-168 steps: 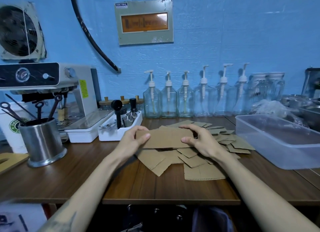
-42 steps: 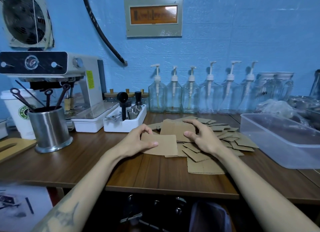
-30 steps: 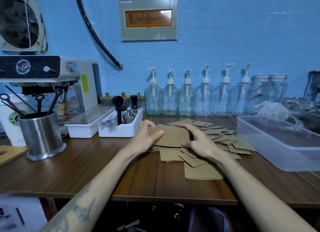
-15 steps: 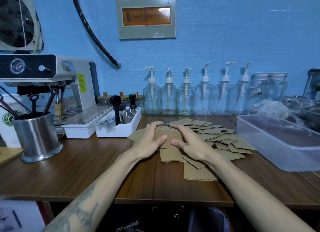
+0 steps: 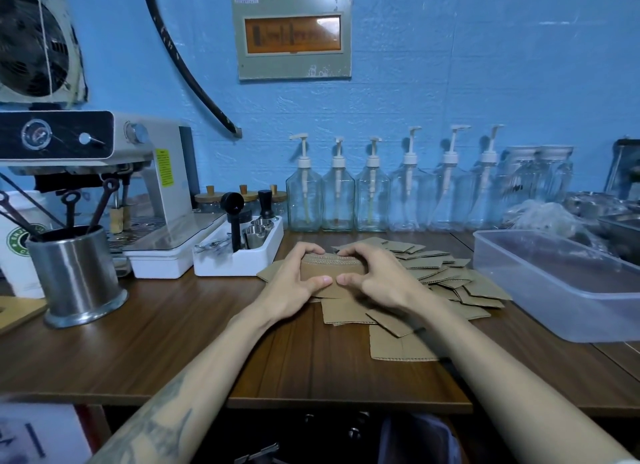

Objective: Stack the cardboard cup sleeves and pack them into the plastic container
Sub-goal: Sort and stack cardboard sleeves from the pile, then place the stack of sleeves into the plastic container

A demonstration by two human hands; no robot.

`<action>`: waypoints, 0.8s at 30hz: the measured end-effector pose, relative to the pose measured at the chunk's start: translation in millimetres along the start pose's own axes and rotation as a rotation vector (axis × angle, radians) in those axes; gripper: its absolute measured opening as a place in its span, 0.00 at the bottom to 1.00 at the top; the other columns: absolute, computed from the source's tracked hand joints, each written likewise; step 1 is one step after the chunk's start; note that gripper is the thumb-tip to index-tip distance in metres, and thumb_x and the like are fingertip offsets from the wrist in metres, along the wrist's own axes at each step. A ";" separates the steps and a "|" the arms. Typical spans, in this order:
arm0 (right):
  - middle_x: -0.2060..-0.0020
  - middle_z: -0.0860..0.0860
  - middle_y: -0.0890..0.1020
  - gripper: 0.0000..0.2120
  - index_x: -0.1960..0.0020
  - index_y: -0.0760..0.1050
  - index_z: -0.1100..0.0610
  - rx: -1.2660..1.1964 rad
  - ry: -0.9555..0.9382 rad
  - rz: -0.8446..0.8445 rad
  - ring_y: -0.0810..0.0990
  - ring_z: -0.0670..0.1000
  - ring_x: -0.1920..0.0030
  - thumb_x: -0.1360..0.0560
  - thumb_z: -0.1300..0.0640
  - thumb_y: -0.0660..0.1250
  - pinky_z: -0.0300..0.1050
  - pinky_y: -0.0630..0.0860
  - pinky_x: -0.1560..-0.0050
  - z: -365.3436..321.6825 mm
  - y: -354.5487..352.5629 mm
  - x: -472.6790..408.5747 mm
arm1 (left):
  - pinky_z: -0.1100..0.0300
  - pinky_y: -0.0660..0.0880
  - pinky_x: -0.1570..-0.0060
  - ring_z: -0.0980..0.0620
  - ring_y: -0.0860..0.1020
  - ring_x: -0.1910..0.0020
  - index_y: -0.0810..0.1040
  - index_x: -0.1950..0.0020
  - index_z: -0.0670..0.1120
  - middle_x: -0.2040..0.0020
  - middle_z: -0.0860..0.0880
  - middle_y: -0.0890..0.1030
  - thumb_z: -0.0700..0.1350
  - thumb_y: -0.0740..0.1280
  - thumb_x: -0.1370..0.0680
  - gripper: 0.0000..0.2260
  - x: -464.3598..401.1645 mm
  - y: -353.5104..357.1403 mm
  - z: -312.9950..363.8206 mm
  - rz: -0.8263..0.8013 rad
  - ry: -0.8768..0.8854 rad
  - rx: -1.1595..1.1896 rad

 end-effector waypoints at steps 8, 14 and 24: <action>0.47 0.45 0.80 0.17 0.41 0.72 0.45 -0.055 -0.009 -0.020 0.79 0.46 0.49 0.27 0.48 0.72 0.44 0.76 0.48 -14.3 -18.5 -1.0 | 0.68 0.76 0.51 0.64 0.78 0.50 0.66 0.34 0.53 0.42 0.48 0.76 0.46 0.76 0.27 0.27 -1.5 -14.7 6.9 0.038 -0.017 0.184; 0.50 0.45 0.81 0.16 0.42 0.73 0.45 -0.042 0.100 0.139 0.80 0.42 0.53 0.27 0.51 0.73 0.34 0.74 0.54 11.2 -97.4 21.8 | 0.66 0.75 0.53 0.64 0.79 0.54 0.61 0.28 0.49 0.44 0.52 0.75 0.48 0.74 0.25 0.31 -17.7 22.5 22.7 -0.050 -0.053 0.139; 0.49 0.49 0.80 0.15 0.41 0.74 0.54 0.149 0.319 0.328 0.78 0.51 0.49 0.26 0.54 0.72 0.45 0.72 0.50 76.2 -228.3 105.9 | 0.60 0.75 0.44 0.55 0.77 0.52 0.73 0.36 0.46 0.42 0.47 0.77 0.44 0.71 0.23 0.17 -48.5 150.8 122.1 -0.290 0.084 0.154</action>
Point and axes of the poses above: each hand's wrist, its own x-axis away from the middle knuckle, its own y-axis out of the palm, z = x × y, the point moved 8 cm from there along -x, towards the middle knuckle
